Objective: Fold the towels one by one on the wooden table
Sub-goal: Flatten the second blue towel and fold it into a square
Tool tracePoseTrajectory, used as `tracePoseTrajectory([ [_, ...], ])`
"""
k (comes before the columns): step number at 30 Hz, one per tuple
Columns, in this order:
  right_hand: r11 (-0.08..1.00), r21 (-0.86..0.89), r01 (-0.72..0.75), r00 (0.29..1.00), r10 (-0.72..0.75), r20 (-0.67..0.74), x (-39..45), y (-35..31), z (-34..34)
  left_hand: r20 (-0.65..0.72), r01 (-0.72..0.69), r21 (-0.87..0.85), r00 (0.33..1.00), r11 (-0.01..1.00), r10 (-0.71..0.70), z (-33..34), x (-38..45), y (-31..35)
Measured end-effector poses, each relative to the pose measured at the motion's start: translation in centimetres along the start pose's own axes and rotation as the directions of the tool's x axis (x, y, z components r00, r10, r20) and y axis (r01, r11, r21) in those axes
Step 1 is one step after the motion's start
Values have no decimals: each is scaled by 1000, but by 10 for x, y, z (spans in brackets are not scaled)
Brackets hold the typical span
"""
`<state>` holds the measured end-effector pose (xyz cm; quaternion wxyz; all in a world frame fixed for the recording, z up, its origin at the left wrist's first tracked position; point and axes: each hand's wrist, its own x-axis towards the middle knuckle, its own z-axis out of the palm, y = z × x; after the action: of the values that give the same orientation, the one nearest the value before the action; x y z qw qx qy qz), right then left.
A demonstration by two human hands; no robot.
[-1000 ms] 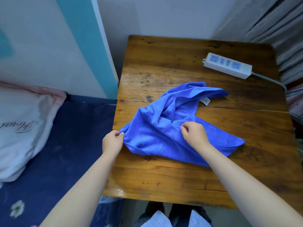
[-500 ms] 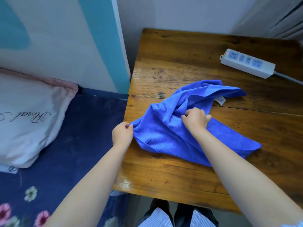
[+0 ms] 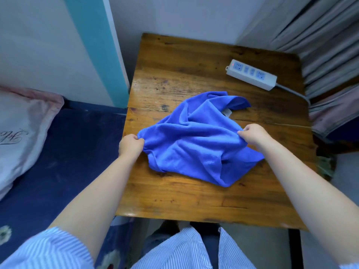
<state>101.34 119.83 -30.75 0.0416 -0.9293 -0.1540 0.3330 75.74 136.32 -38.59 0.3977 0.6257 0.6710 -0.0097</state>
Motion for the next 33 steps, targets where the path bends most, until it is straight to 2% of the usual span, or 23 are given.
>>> tracePoseTrajectory([
  [2,992,101,-76,985,58,162,-7,12,1,38,-10,27,999,1000,9,2,-4,0],
  [4,955,242,-173,940,87,330,-19,22,7,63,-41,43,997,998,39,4,-8,-1],
  [6,917,349,-192,924,50,379,-25,32,18,75,-69,26,995,997,67,5,-8,-4],
  [9,857,504,-102,975,-15,223,-24,36,33,89,-91,10,992,996,90,2,-7,-12],
  [11,849,526,-44,993,-22,119,-21,31,34,90,-83,-16,992,996,85,-2,-6,-13],
  [14,922,383,55,998,-43,-41,-15,17,21,70,-112,-81,991,990,117,-10,-11,3],
  [17,974,161,162,968,-125,-216,-23,-13,-15,-16,-200,-100,980,975,199,-27,-23,42],
  [20,965,50,259,910,-226,-347,-33,-46,-61,-133,-317,-202,946,927,294,-50,-32,91],
  [22,936,43,349,827,-286,-483,-44,-63,-108,-234,-424,-309,902,851,364,-77,-45,131],
  [26,859,100,502,656,-303,-691,-61,-79,-191,-453,-583,-445,801,680,391,-125,-65,191],
  [29,785,176,595,567,-254,-784,-79,-81,-244,-563,-679,-467,723,567,402,-165,-77,225],
  [31,754,216,620,539,-210,-816,-88,-77,-263,-595,-719,-458,685,522,420,-185,-82,239],
  [33,753,238,614,548,-189,-815,-95,-72,-268,-587,-722,-454,683,522,435,-197,-87,243],
])
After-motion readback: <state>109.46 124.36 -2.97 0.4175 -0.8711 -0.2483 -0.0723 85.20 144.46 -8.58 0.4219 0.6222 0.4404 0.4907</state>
